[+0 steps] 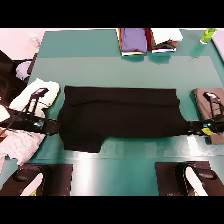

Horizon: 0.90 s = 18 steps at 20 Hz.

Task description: Fold the shirts.

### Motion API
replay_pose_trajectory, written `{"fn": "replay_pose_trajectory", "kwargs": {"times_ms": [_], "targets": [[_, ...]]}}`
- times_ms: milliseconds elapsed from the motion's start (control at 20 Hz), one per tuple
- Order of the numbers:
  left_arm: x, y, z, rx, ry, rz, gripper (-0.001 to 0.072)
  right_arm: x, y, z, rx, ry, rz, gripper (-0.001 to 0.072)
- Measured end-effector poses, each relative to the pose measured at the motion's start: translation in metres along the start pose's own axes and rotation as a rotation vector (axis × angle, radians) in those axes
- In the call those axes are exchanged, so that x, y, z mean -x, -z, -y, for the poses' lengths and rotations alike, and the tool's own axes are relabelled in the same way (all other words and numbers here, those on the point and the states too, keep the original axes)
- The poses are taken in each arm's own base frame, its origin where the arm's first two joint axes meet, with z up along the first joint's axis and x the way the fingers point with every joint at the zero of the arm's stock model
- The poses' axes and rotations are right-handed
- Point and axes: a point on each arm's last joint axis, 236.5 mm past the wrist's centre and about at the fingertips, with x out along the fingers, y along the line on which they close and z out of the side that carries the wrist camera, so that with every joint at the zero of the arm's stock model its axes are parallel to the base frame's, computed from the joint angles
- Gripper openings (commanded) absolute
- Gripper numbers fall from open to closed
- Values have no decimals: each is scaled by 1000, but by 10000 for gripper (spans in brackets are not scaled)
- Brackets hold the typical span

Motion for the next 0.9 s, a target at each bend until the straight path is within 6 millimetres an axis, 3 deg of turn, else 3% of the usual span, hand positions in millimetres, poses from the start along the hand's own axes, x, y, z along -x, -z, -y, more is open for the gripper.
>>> {"fn": "replay_pose_trajectory", "kwargs": {"times_ms": [200,350,550,900], "targets": [[28,-23,4,-39,-34,98,29,27,-12,3,-12,6,68,18],[28,-49,-10,-38,-87,151,31,34,-34,3,-14,1,72,18],[5,-95,-31,-34,-132,167,31,24,-83,-6,28,-8,69,18],[-47,-185,-64,-44,-172,215,32,-25,-164,-29,72,-19,-3,19]]}}
